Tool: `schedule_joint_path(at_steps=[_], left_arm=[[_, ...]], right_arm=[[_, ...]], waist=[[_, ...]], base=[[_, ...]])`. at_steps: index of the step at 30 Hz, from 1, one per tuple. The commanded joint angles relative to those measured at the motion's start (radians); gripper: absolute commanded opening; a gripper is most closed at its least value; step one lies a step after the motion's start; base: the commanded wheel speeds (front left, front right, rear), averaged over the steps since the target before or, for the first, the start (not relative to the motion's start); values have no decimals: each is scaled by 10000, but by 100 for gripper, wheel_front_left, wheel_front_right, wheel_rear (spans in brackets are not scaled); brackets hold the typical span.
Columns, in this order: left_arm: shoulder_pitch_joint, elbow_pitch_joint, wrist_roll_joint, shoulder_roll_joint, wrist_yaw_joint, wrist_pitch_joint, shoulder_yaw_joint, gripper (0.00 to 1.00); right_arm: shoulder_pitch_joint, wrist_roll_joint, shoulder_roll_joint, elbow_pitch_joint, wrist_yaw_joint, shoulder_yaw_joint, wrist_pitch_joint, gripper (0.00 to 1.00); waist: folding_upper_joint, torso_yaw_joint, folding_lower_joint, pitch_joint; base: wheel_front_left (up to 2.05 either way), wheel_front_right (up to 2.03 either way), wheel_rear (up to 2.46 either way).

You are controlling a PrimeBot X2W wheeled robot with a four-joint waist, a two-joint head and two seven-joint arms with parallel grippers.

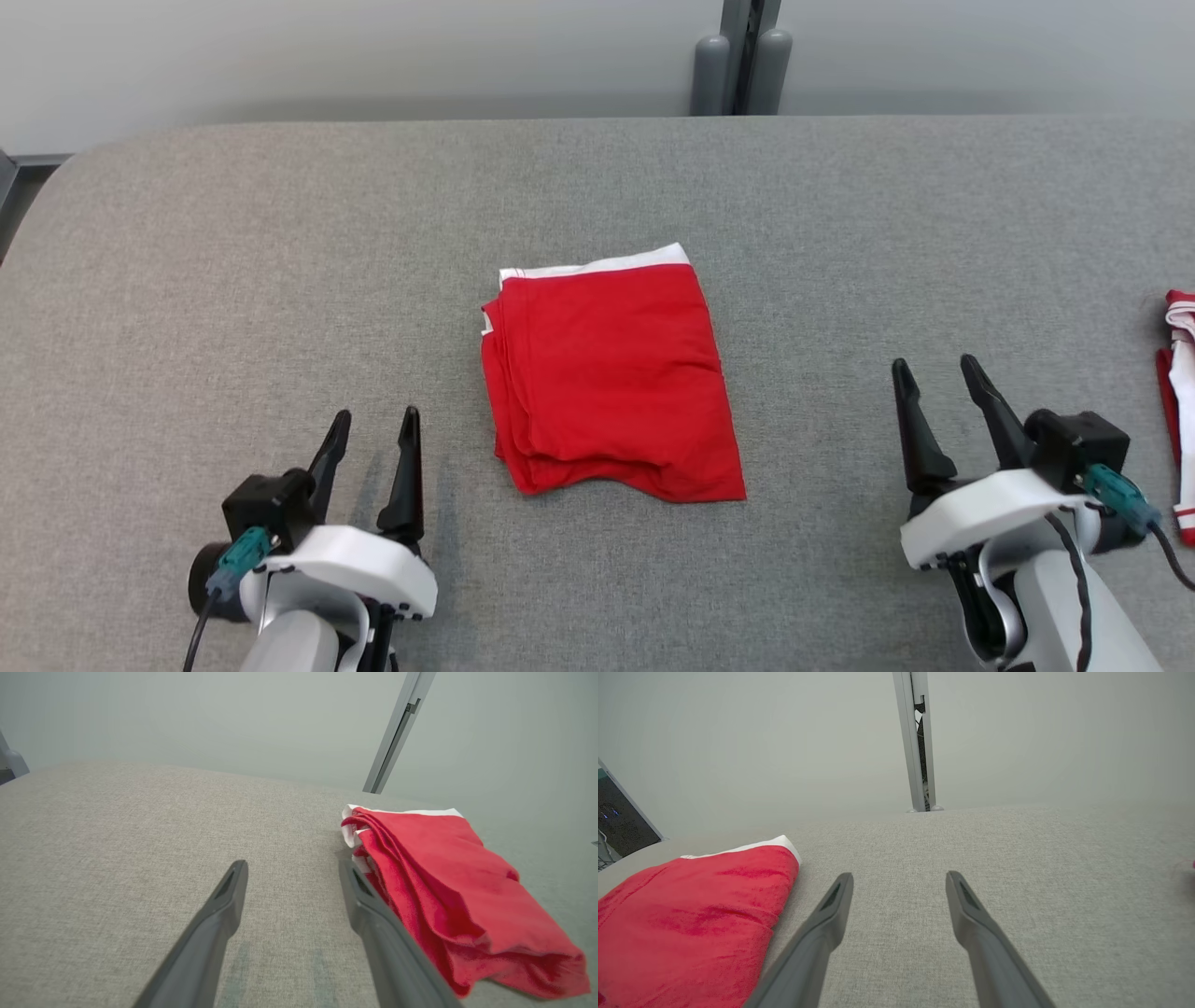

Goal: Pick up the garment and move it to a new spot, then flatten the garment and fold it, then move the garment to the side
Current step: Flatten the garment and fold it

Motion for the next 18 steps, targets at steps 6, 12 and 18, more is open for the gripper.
schedule_joint_path(at_steps=[6,12,18], left_arm=[[531,23,253,46,-22,-13,382,100],[1259,-155,341,43,-36,-14,1010,100],[1761,-240,585,46,-169,-14,1357,100]], right_arm=[[589,-10,-58,-133,0,-139,-37,100],[1049,173,-60,-248,0,257,-37,100],[1404,255,-58,-269,0,418,-37,100]], waist=[[0,-129,0,-402],[0,-423,0,-836],[0,-522,0,-1125]], base=[[0,0,0],[0,0,0],[0,0,0]])
